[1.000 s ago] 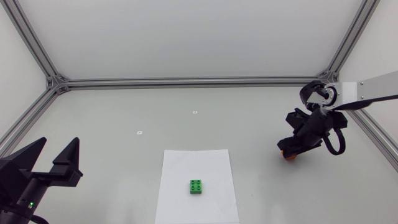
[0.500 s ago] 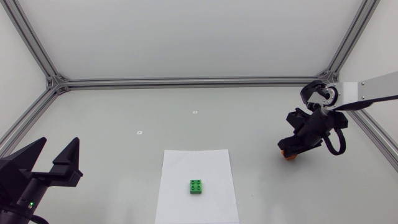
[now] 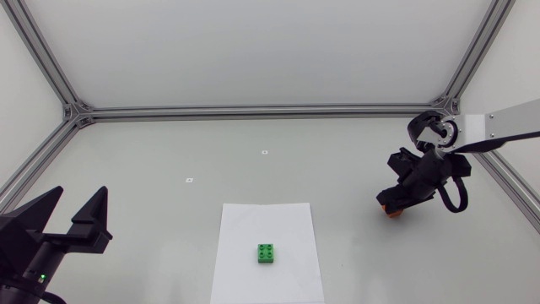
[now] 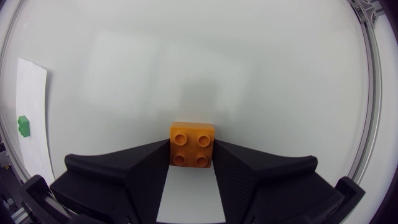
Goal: Pick up the orange 2x2 brick with the right arm and stack it on top of the green 2x2 brick in the center
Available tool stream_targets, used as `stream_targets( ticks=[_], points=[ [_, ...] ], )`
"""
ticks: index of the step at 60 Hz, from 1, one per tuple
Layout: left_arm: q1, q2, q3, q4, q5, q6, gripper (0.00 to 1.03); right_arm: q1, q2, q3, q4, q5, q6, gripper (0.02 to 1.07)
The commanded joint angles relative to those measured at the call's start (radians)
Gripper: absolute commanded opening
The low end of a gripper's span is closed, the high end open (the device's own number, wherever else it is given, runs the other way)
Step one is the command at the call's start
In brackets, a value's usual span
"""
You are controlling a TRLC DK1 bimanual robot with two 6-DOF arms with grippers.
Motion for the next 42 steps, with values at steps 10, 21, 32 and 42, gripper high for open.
stream_targets(
  ticks=[10, 21, 32, 42],
  points=[
    [-0.001, -0.004, -0.041, -0.011, 0.003, 0.005, 0.99, -0.008, -0.052, -0.039, 0.027, -0.031, -0.022, 0.25],
    [-0.001, -0.004, -0.041, -0.011, 0.003, 0.005, 0.99, 0.012, -0.149, -0.057, 0.010, -0.030, -0.060, 0.18],
    [-0.001, -0.004, -0.041, -0.011, 0.003, 0.005, 0.99, 0.087, -0.268, -0.060, -0.077, -0.068, -0.115, 0.12],
    [-0.001, -0.004, -0.041, -0.011, 0.003, 0.005, 0.99, 0.193, -0.342, -0.057, -0.109, -0.076, -0.124, 0.09]
  ],
)
